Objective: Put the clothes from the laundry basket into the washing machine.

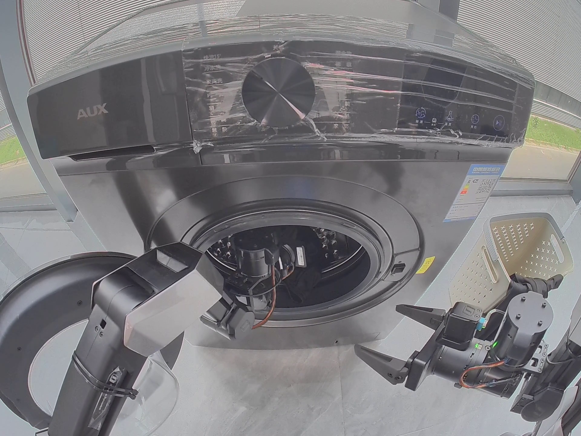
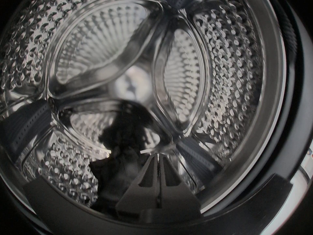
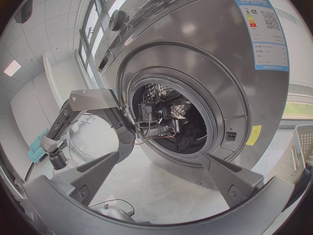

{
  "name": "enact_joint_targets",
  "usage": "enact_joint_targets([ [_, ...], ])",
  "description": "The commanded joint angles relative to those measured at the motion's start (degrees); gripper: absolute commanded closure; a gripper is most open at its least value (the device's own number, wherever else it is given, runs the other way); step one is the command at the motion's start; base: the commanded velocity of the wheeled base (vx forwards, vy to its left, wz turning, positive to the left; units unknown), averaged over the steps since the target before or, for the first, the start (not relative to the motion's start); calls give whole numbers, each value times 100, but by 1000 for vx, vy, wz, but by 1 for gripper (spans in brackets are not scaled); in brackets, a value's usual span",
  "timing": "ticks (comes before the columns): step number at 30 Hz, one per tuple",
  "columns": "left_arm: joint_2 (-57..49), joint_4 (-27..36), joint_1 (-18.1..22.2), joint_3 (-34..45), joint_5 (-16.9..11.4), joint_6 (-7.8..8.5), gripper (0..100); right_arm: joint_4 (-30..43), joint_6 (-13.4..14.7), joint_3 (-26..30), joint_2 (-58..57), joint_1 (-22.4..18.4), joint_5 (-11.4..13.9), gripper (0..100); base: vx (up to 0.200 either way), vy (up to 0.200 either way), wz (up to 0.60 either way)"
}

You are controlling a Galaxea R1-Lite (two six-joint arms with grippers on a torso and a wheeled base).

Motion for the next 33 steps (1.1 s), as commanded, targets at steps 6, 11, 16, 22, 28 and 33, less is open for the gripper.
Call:
enact_joint_targets([
  [6, 382, -11, 203, -1016, 258, 14, 100, -32, 1, 0, -16, 9, 2, 0, 0, 0, 0],
  [11, 488, -11, 308, -1201, 373, 93, 100, -32, 1, 0, 11, 9, 2, 0, 0, 0, 0],
  [16, 444, -11, 291, -1007, 364, 76, 100, -32, 1, 9, 37, 9, 2, 0, 0, 0, 0],
  [22, 224, 51, 185, -533, 355, 23, 0, -32, 1, 9, 37, 0, 2, 0, 0, 0, 0],
  [28, -145, 191, 1, 434, 100, -171, 0, -32, 1, 0, 99, 18, 2, 0, 0, 0, 0],
  [33, -145, 218, -34, 856, -128, -153, 0, -32, 1, 9, 90, 26, 2, 0, 0, 0, 0],
])
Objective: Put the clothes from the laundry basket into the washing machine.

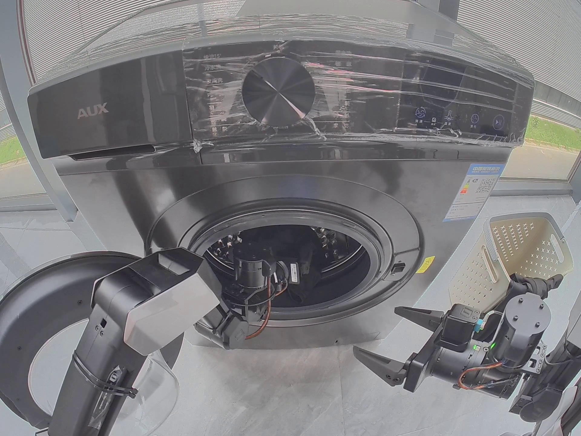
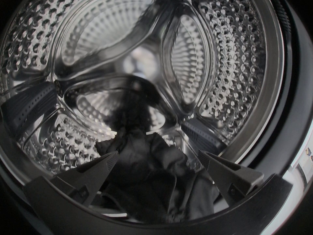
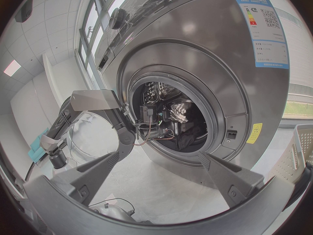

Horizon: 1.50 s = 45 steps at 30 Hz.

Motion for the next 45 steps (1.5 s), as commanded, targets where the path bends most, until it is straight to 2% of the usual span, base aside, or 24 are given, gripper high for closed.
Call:
enact_joint_targets([
  [1, -156, 35, -90, 401, -135, -24, 0, -32, -1, 5, 14, 5, 4, 0, 0, 0, 0],
  [13, 72, 202, -99, 270, -188, -6, 0, -32, -1, 5, -30, 5, 4, 0, 0, 0, 0],
  [14, 107, 202, -99, 261, -188, -6, 100, -32, -10, 5, -30, 5, 4, 0, 0, 0, 0],
  [27, 231, 141, -90, 164, -188, 11, 100, -41, -19, -21, -118, 5, 4, 0, 0, 0, 0],
  [31, 213, 97, -20, -530, -73, -15, 100, -32, -19, -30, -136, 14, 4, 0, 0, 0, 0],
  [36, 327, 79, 112, -1400, 261, 3, 100, -32, -19, -30, -136, 5, 4, 0, 0, 0, 0],
  [45, 582, 70, 217, -1954, 410, 117, 100, -32, -10, -30, -127, 5, 4, 0, 0, 0, 0],
])
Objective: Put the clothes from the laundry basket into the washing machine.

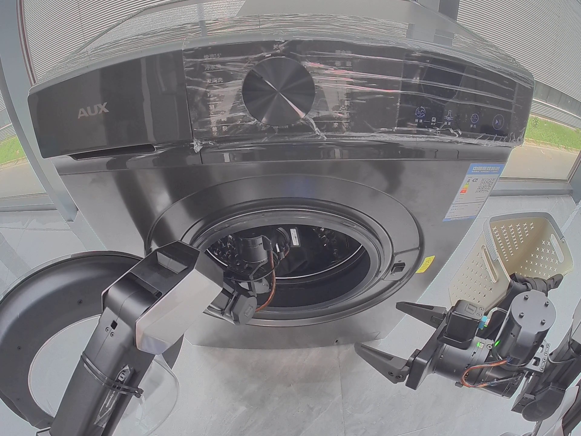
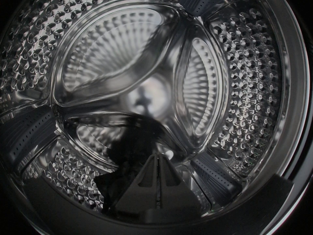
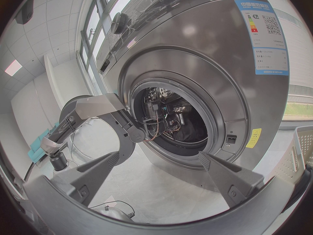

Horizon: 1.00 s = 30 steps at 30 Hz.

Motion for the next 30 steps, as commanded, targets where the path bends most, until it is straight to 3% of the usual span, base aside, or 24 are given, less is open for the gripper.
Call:
enact_joint_targets([
  [1, 185, -9, 84, -275, 19, 52, 100, -32, -3, 1, 6, 0, 2, 0, 0, 0, 0],
  [7, 370, -18, 154, -749, 168, 148, 100, -32, -3, 1, 6, 0, 2, 0, 0, 0, 0],
  [13, 379, -18, 110, -617, 177, 148, 100, -32, -3, 1, 6, 0, 2, 0, 0, 0, 0],
  [14, 370, -18, 101, -556, 168, 131, 0, -32, 6, 1, 6, 0, 2, 0, 0, 0, 0],
  [19, 317, -18, -31, -424, 168, 34, 0, -32, 6, 10, -3, 0, 11, 0, 0, 0, 0],
  [22, -35, -70, -206, 174, 168, -10, 0, -32, -3, 10, -3, 0, 2, 0, 0, 0, 0],
  [30, -1784, -106, -953, 3250, 19, -238, 0, -32, -3, 45, -38, -17, 2, 0, 0, 0, 0],
])
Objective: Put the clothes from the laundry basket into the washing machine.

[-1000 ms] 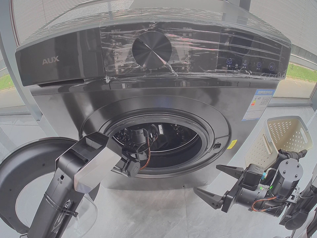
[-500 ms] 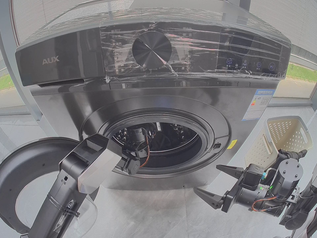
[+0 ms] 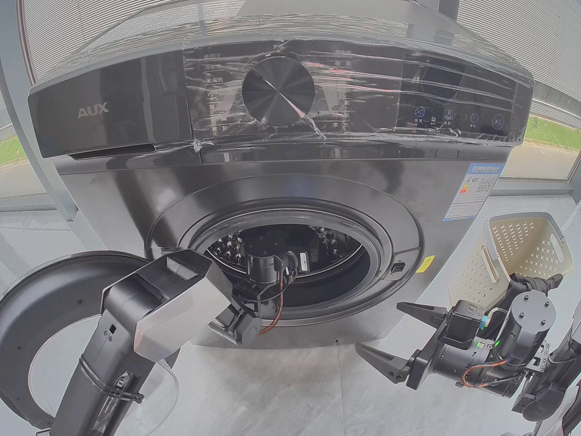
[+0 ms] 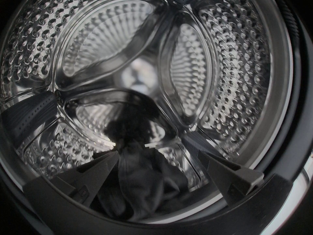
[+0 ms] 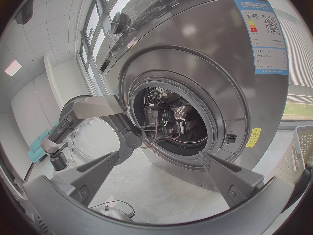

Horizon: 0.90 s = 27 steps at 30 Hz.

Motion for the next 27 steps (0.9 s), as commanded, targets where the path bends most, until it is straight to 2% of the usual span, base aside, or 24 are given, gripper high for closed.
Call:
enact_joint_targets([
  [1, -1763, -55, -716, 2608, -151, -180, 0, -32, -5, 37, -53, 3, -1, 0, 0, 0, 0],
  [3, -1912, -64, -786, 2872, -168, -180, 0, -32, -5, 37, -71, 3, -1, 0, 0, 0, 0],
  [5, -2396, -275, -997, 3742, -186, -189, 0, -32, -5, 37, -141, 11, -18, 0, 0, 0, 0],
  [8, -2782, -503, -1120, 4340, -159, -189, 0, -32, 4, 72, -264, 20, -36, 0, 0, 0, 0],
  [9, -3187, -521, -1182, 4823, -159, -189, 0, -32, -5, 160, -361, 11, -45, 0, 0, 0, 0],
  [11, -3406, -521, -1199, 5052, -159, -198, 0, -32, -5, 204, -414, 11, -45, 0, 0, 0, 0],
  [13, -4092, -591, -1217, 5676, -159, -365, 0, -32, -23, 327, -581, -68, -36, 0, 0, 0, 0],
  [14, -4303, -600, -1226, 5816, -159, -452, 0, -32, -14, 354, -624, -76, -36, 0, 0, 0, 0],
  [16, -4839, -582, -1296, 6054, -159, -734, 0, -32, -14, 503, -712, -85, -45, 0, 0, 0, 0],
  [17, -5006, -565, -1305, 6133, -133, -786, 0, -32, -14, 521, -739, -94, -36, 0, 0, 0, 0],
  [19, -5358, -512, -1296, 6300, -10, -795, 0, 3, 4, 521, -835, -94, -53, 0, 0, 0, 0],
  [23, -5762, -565, -1296, 6827, 52, -901, 0, 21, 4, 521, -1002, -103, -88, 0, 0, 0, 0],
  [27, -6140, -626, -1252, 7205, 201, -866, 0, 39, 12, 521, -1134, -103, -220, 0, 0, 0, 0],
])
